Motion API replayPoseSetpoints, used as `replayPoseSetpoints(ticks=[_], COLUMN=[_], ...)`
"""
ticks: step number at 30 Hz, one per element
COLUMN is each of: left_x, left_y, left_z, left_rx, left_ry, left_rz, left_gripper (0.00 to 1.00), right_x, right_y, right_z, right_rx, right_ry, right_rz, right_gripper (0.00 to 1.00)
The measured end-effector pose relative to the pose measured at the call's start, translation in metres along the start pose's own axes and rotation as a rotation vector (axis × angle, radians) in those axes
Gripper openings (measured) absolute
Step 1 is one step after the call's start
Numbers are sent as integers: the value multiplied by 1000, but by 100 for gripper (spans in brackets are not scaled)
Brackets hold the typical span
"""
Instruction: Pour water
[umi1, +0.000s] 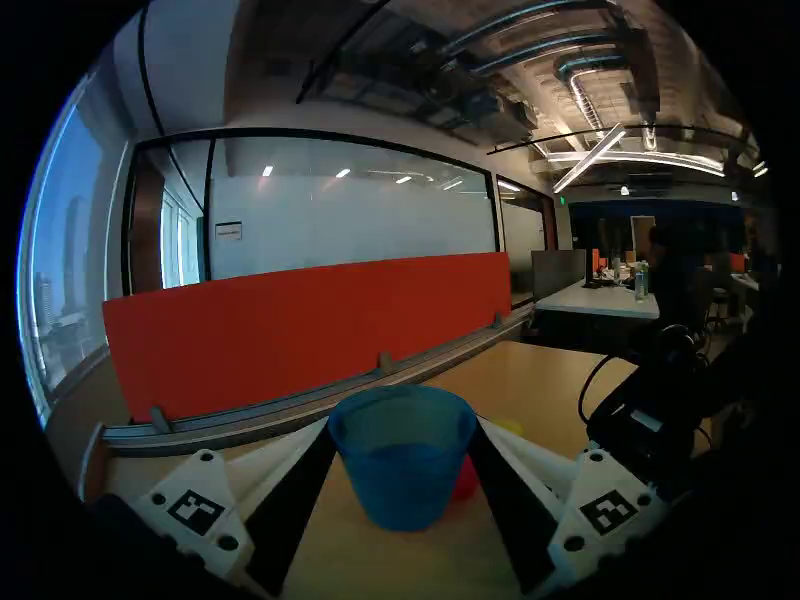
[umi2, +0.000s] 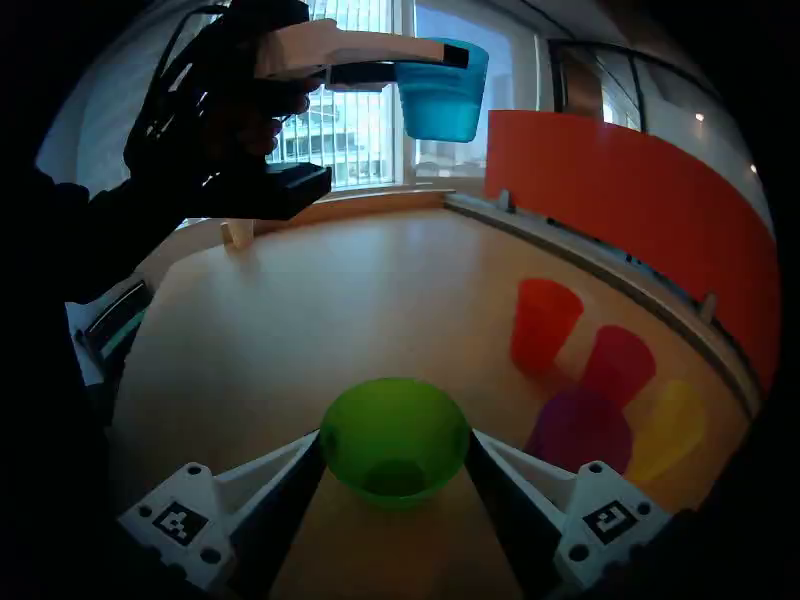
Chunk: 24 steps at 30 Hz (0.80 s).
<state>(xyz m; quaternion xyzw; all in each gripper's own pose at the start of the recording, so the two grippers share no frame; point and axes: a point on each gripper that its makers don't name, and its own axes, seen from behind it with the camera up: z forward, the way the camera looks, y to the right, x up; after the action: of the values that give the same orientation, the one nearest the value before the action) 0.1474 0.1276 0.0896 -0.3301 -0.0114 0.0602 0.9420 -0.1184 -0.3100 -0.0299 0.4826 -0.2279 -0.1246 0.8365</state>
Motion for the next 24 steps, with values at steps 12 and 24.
replayPoseSetpoints(ticks=[12, 24], left_x=[-5, -7], left_y=[2, 6], left_z=[-3, -2], left_rx=[-5, -9], left_ry=[-7, -9], left_rz=[-4, -12], left_gripper=[88, 88], right_x=[8, 32], right_y=[3, 23], right_z=[-6, -37], right_rx=[-15, -66], right_ry=[20, 103], right_rz=[-4, 17], right_gripper=[92, 92])
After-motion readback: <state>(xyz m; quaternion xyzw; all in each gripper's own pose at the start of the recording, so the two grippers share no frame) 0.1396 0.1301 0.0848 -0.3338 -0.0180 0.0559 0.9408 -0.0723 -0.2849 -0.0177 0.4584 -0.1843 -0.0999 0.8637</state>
